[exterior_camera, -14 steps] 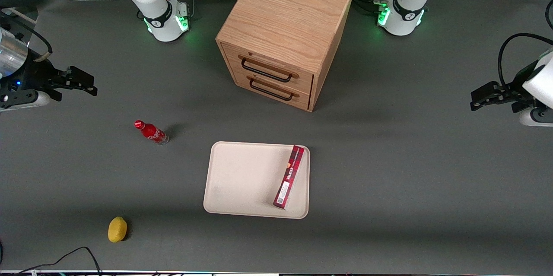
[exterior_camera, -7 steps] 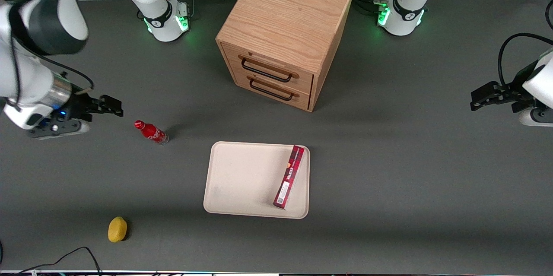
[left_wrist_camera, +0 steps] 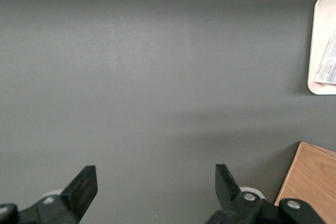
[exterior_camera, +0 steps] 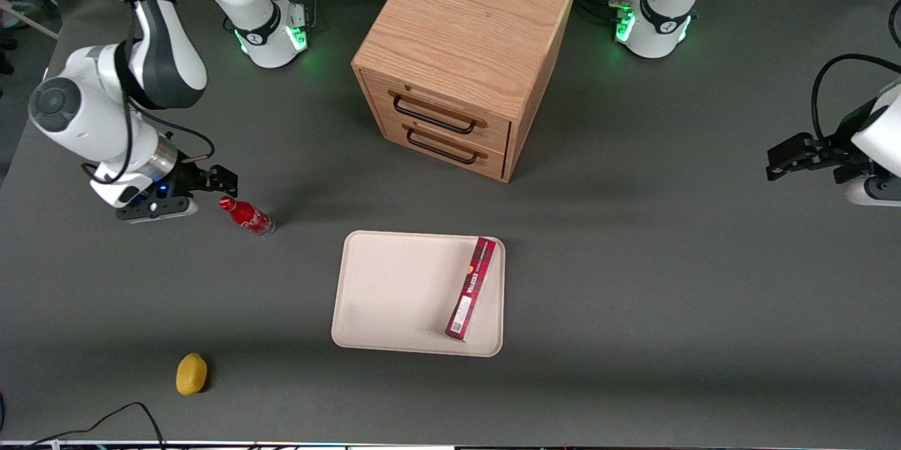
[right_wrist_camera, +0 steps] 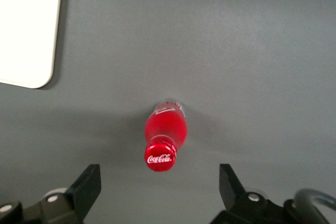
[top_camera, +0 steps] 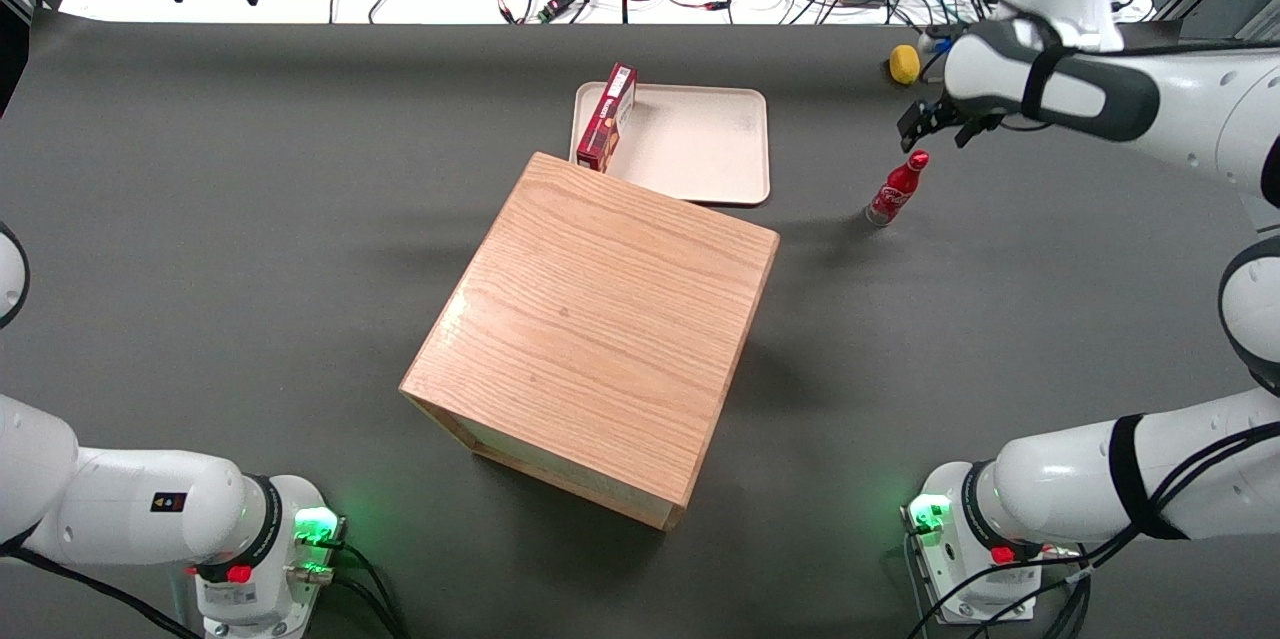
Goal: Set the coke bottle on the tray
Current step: 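Close the right gripper around the bottle's cap end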
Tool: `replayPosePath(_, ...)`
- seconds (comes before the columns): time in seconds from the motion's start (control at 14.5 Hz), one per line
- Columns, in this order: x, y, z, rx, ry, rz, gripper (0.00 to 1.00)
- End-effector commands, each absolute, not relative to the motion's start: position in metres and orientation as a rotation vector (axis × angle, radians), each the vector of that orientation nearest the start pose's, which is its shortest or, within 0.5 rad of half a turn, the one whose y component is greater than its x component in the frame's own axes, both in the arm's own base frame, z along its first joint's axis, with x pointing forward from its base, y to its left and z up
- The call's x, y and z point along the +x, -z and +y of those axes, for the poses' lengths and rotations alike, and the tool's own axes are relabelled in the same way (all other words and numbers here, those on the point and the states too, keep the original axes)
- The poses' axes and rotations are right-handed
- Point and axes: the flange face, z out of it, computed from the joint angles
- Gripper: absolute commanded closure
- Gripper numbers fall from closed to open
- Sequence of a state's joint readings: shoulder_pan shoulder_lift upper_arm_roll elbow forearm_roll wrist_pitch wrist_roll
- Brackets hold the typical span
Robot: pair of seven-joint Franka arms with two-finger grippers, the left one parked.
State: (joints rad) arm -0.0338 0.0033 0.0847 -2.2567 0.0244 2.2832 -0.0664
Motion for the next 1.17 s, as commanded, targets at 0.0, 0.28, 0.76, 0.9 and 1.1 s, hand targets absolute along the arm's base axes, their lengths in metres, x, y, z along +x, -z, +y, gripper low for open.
replayPosePath(0.0, 0.505, -0.349, 0.024, -3.125, 0.127, -0.160, 0.01)
replayPosePath(0.28, 0.509, -0.337, 0.024, -3.122, 0.135, -0.159, 0.37)
replayPosePath(0.76, 0.508, -0.340, 0.023, -3.123, 0.130, -0.157, 1.00)
replayPosePath(0.9, 0.507, -0.359, 0.024, -3.125, 0.094, -0.155, 1.00)
replayPosePath(1.1, 0.523, -0.439, 0.026, -3.125, -0.026, -0.164, 1.00)
